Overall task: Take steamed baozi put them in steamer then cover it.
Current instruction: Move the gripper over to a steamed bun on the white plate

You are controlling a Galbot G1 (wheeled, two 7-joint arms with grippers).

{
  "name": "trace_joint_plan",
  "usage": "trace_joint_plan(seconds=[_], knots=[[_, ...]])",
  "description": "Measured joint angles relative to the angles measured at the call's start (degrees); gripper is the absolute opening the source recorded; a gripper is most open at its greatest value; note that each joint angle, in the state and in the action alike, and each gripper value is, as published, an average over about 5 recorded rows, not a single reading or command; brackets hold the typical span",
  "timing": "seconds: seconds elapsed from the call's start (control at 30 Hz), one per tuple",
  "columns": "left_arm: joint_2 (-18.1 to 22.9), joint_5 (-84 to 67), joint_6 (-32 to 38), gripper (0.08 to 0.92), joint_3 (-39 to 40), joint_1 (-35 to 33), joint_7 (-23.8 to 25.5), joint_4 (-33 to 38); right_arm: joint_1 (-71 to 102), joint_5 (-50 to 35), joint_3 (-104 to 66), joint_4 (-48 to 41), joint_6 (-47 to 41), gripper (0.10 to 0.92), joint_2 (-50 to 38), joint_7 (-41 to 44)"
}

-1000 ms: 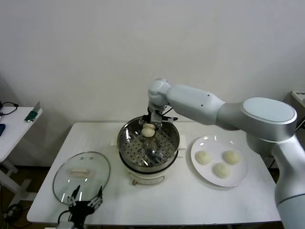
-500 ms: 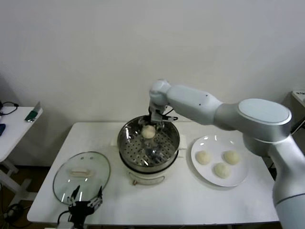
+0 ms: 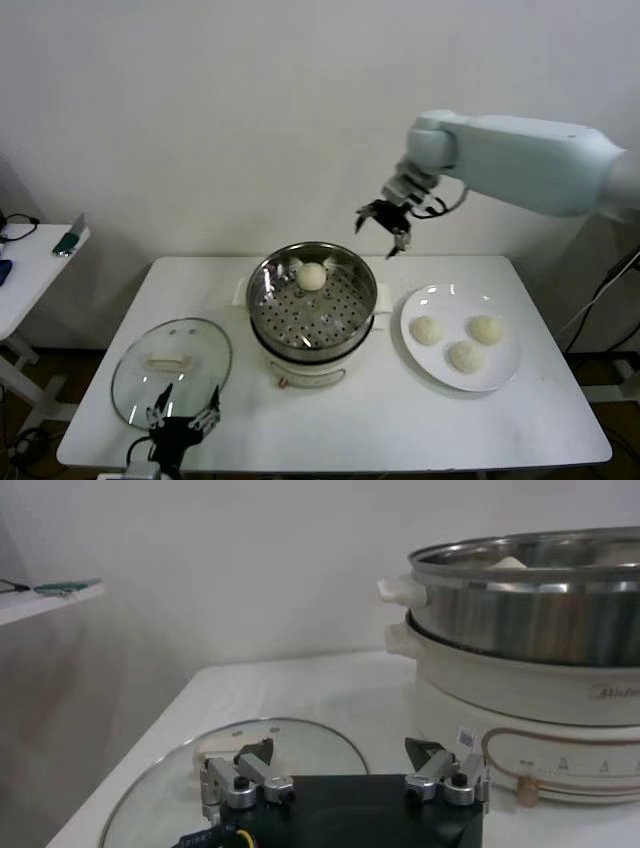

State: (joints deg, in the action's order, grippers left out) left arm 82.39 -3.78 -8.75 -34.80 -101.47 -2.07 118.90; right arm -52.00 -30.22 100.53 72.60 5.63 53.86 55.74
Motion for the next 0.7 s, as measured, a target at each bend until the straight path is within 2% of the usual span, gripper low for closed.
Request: trace_joint_plan(seconds=[0.33,0.7], knots=[[0.06,0.18,0.25,0.823,-0.26,0.08,-0.1,0.01,6.85,-0.01,0.67,5.59,-15.35,0.823,-10.03,-6.77],[0.48,0.99,0.26,0.823,-0.1,-0.02,-0.09,-0.53,20.78,1.25,-9.08,1.79,-21.6,0.823,-10.79,-10.11]])
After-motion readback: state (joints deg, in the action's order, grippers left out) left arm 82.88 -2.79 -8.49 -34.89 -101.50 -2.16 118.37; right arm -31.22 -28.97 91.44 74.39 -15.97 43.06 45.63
